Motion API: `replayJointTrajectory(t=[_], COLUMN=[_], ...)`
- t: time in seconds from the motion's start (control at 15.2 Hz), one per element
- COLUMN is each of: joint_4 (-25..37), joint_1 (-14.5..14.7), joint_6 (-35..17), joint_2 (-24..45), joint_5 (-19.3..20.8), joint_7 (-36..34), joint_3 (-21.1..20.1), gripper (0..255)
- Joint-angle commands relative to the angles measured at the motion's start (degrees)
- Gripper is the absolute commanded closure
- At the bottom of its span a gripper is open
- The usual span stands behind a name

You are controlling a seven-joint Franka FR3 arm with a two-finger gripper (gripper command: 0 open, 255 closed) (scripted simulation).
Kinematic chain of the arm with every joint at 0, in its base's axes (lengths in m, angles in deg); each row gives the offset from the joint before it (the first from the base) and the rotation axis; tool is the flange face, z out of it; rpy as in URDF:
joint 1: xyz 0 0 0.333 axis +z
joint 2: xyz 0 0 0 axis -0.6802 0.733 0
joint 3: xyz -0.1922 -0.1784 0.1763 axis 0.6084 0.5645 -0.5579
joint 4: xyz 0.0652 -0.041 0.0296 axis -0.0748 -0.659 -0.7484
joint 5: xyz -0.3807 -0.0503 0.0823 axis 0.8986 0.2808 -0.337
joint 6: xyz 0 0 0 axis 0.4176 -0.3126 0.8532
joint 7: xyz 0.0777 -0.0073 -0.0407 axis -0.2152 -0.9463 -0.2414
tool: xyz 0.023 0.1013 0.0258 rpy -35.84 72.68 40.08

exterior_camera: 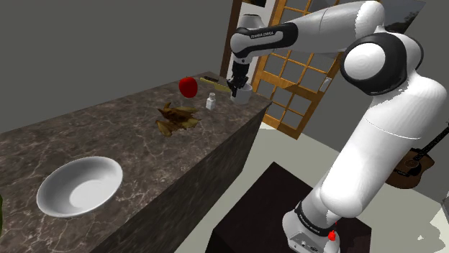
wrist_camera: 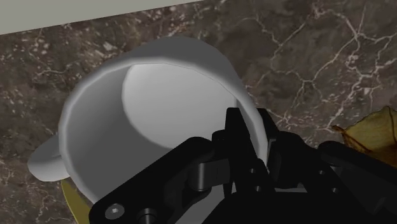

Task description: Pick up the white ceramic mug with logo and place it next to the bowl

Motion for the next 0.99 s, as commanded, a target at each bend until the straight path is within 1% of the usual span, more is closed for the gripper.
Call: replayJointTrajectory(t=[0.0, 0.26, 0.59, 0.92], joint_4=[1.14, 3.31, 0.11, -1.4], joint_1=[0.09, 0.11, 3.75, 7.25], joint_6=[1.63, 4.27, 4.01, 4.12], joint_2=[-0.46, -0.95, -3.64, -4.97], joint_5=[0.09, 0.17, 0.81, 0.97], joint_7=[-0.12, -0.09, -6.91, -13.66], joint_3=[-0.05, -0.04, -3.05, -6.26], gripper=[255, 255, 255, 255])
